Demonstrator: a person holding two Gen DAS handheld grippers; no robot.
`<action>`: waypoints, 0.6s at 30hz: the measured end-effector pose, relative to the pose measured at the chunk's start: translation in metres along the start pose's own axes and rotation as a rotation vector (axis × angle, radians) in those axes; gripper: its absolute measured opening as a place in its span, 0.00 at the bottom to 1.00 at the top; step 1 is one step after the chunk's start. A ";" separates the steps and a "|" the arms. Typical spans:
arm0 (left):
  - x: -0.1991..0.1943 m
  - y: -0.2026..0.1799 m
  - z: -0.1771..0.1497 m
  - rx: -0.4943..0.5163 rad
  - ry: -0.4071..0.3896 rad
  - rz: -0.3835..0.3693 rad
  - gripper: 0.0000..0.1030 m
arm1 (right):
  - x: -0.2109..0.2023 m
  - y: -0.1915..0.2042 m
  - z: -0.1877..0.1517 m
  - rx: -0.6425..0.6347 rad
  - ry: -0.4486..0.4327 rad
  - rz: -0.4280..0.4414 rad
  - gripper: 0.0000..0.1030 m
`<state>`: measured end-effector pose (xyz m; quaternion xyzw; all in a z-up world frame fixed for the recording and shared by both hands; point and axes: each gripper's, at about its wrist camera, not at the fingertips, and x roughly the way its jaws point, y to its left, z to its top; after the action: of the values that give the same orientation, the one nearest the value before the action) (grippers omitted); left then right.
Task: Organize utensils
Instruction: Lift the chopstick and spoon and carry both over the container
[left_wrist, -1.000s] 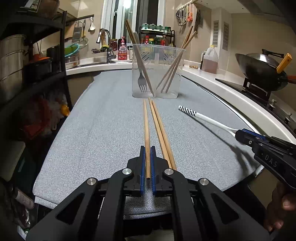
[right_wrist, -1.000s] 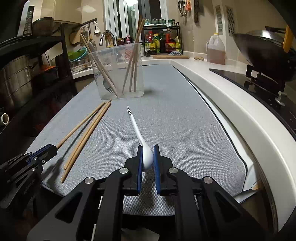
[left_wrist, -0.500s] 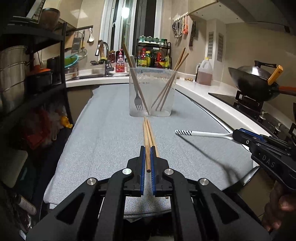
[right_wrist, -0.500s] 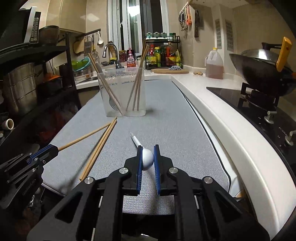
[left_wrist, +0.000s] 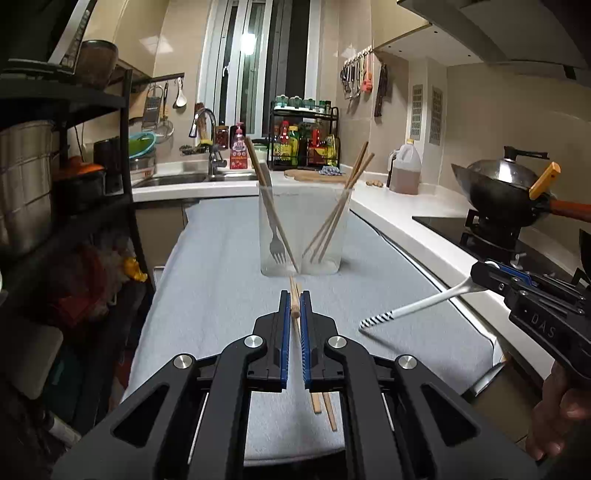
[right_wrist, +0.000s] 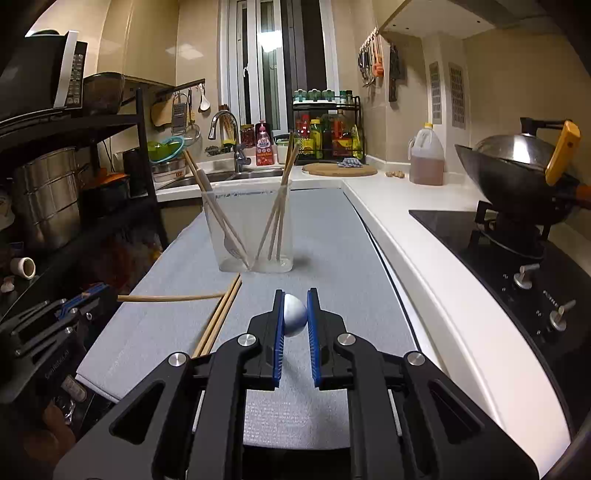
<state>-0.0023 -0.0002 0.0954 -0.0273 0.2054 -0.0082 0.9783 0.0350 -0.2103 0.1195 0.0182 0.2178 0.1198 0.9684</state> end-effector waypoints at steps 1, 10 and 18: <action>0.000 0.002 0.008 0.002 -0.005 -0.003 0.05 | -0.001 -0.001 0.005 -0.001 -0.006 0.001 0.12; 0.016 0.024 0.075 -0.006 0.001 -0.045 0.05 | 0.003 -0.002 0.063 -0.048 -0.022 0.018 0.12; 0.040 0.035 0.110 -0.019 0.051 -0.069 0.05 | 0.030 0.006 0.089 -0.089 0.026 0.035 0.12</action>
<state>0.0787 0.0393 0.1779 -0.0433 0.2291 -0.0407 0.9716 0.0980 -0.1954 0.1875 -0.0224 0.2247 0.1466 0.9631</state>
